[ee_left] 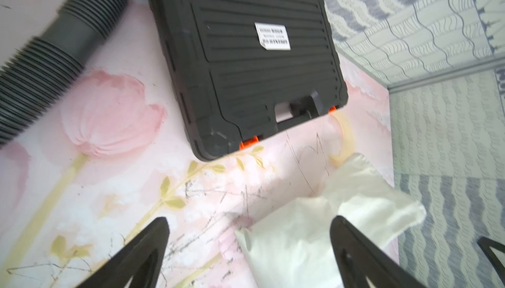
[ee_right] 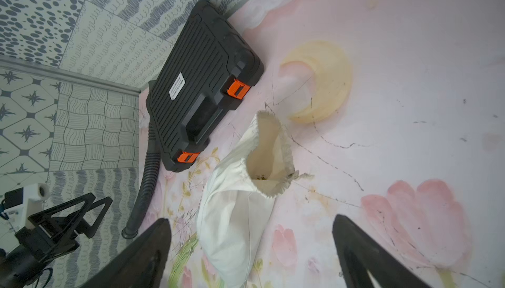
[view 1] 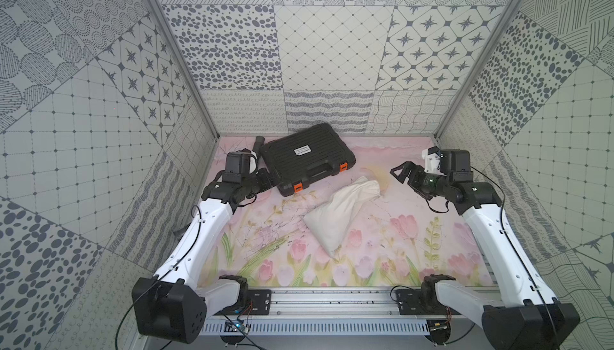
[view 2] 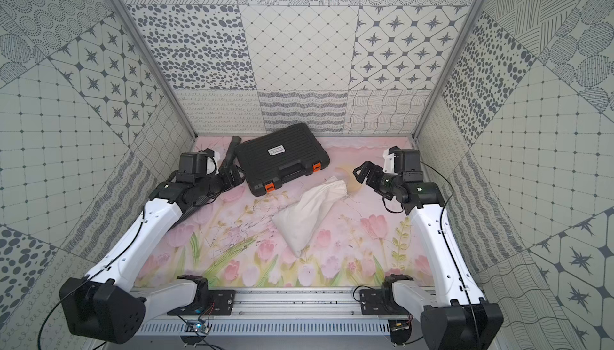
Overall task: Close the soil bag
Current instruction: Pick up the soil bag from the center of the board.
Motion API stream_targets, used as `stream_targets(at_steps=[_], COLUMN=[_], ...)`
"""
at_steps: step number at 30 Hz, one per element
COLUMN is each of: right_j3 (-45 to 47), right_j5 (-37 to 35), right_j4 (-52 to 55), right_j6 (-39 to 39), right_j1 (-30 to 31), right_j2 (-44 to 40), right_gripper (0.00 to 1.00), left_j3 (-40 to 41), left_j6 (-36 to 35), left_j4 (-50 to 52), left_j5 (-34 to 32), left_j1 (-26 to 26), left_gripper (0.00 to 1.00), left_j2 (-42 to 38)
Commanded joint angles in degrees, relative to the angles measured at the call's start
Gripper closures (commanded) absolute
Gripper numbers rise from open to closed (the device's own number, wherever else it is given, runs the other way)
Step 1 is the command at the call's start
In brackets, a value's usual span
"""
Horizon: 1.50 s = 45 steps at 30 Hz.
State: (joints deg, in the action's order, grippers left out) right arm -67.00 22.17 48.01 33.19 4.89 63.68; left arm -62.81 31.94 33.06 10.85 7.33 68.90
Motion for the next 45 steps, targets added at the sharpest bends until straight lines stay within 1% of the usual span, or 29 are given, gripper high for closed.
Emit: stream_targets(at_steps=[1, 3, 6, 9, 12, 14, 18, 22, 30, 32, 35, 38, 40, 43, 44, 45], right_j3=[-0.82, -1.87, -5.84, -10.97, -13.53, -16.21, -19.93, -23.33, -23.87, -24.49, -25.52, -26.3, -26.55, -26.47, -26.39, -26.34], right_j5=[4.76, 2.98, -4.88, -12.83, -18.33, -21.44, -24.03, -25.69, -29.2, -29.62, -29.97, -30.64, -31.02, -31.68, -31.78, -31.94], right_j4=[4.58, 7.41, 12.64, 16.38, 16.03, 15.53, 15.97, 15.95, 16.44, 16.42, 16.42, 16.33, 16.33, 16.33, 16.33, 16.34], right_j6=[1.56, 3.15, 6.78, 15.3, 25.76, 29.75, 34.86, 36.79, 41.67, 41.73, 41.14, 40.28, 39.27, 37.69, 37.1, 36.56], right_j1=[1.96, 3.95, 10.18, 18.4, 23.88, 26.81, 28.49, 28.91, 30.97, 31.35, 31.54, 31.67, 31.71, 31.86, 31.9, 32.09], right_j2=[1.15, 3.05, 6.32, 10.48, 14.07, 17.32, 23.94, 29.27, 33.89, 35.36, 37.3, 38.06, 38.05, 37.75, 37.55, 37.33], right_gripper=[0.03, 0.03, 0.03, 0.03, 0.03, 0.03, 0.03, 0.03, 0.04, 0.1, 0.22, 0.43, 0.62, 0.96, 1.0, 1.0], left_j3=[-2.68, -3.05, -3.08, -4.48, -6.71, -8.38, -8.51, -5.83, -4.2, -4.0, -3.83, -3.86, -3.79, -3.81, -3.8, -3.89], left_j6=[3.12, 3.6, 4.26, 3.26, 2.26, 1.68, 1.72, 2.5, 1.65, 1.72, 1.55, 1.23, 1.16, 1.07, 1.08, 1.09], left_j4=[14.93, 16.82, 17.45, 18.31, 19.65, 20.87, 21.33, 20.73, 22.65, 22.75, 22.81, 23.18, 23.15, 23.04, 23.06, 23.02], left_j5=[7.06, 7.08, 7.59, 6.77, 5.95, 6.09, 5.93, 6.73, 4.91, 4.93, 4.59, 4.09, 3.77, 3.84, 3.88, 3.82], left_j1=[4.27, 4.87, 5.06, 4.97, 5.03, 5.02, 4.97, 4.98, 5.39, 5.75, 6.18, 6.48, 6.63, 6.64, 6.64, 6.62], left_gripper=[0.04, 0.04, 0.04, 0.04, 0.04, 0.04, 0.04, 0.04, 0.04, 0.04, 0.04, 0.04, 0.04, 0.04, 0.04, 0.04], left_j2=[-0.82, -1.26, -2.13, -1.82, -0.03, 1.24, 0.52, -2.07, -5.13, -5.27, -5.23, -5.21, -5.11, -4.8, -4.76, -4.81])
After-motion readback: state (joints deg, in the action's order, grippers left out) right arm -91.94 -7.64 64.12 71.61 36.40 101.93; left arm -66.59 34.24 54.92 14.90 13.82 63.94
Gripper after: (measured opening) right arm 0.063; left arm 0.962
